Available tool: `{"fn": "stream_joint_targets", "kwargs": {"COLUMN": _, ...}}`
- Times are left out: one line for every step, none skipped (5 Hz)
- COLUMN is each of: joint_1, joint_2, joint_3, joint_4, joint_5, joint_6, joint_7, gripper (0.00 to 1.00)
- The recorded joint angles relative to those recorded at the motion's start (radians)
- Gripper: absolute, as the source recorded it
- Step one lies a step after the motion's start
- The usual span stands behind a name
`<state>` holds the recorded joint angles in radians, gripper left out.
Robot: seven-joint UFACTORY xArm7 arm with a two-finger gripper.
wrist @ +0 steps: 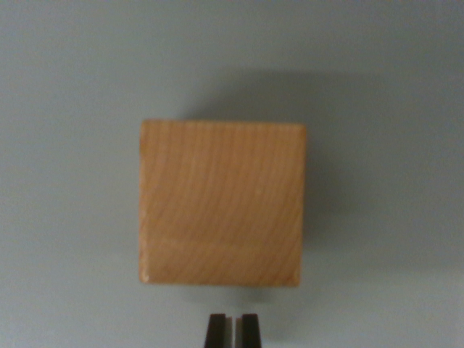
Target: Push wooden cube
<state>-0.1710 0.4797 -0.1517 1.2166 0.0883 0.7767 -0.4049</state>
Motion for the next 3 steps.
{"fn": "stream_joint_targets", "kwargs": {"joint_1": 0.0, "joint_2": 0.0, "joint_3": 0.0, "joint_4": 0.0, "joint_5": 0.0, "joint_6": 0.0, "joint_7": 0.0, "gripper": 1.0}}
{"fn": "stream_joint_targets", "kwargs": {"joint_1": 0.0002, "joint_2": 0.025, "joint_3": 0.002, "joint_4": 0.042, "joint_5": 0.001, "joint_6": 0.017, "joint_7": 0.005, "gripper": 1.0}}
{"fn": "stream_joint_targets", "kwargs": {"joint_1": 0.0002, "joint_2": 0.025, "joint_3": 0.002, "joint_4": 0.042, "joint_5": 0.001, "joint_6": 0.017, "joint_7": 0.005, "gripper": 1.0}}
